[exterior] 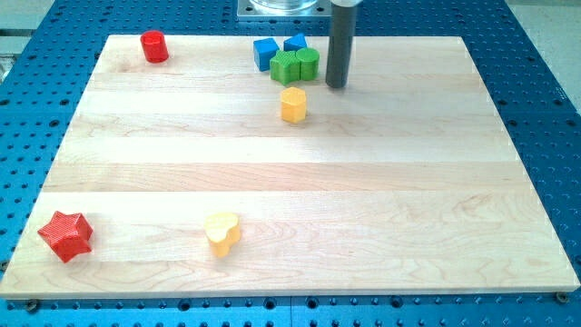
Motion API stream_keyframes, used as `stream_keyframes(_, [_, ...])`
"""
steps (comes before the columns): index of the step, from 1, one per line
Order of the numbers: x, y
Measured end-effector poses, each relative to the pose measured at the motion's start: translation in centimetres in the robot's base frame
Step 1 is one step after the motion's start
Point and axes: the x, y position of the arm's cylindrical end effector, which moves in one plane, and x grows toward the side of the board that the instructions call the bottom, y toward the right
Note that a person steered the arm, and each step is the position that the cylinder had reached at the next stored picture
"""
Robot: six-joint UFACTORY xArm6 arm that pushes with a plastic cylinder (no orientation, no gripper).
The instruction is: Touch the right side of the yellow hexagon
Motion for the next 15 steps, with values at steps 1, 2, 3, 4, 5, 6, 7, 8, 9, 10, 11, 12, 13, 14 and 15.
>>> stream_keyframes(1, [4.3, -3.6])
stream_keyframes(2, [8.7, -5.0])
stream_keyframes(3, [9.0, -5.3])
stream_keyframes(4, [9.0, -5.3])
stream_keyframes(5, [9.1, -5.3])
stream_keyframes(6, [9.5, -5.2])
stream_keyframes(7, [10.4, -5.2])
stream_keyframes(8, [12.4, -5.2])
stream_keyframes(9, [12.5, -5.2])
stream_keyframes(10, [12.5, -5.2])
stream_keyframes(11, [12.5, -5.2])
stream_keyframes(12, [11.9, -6.6])
stream_keyframes(13, [13.4, -6.8])
stream_keyframes(14, [13.3, -9.5])
stream_keyframes(15, [13.3, -9.7])
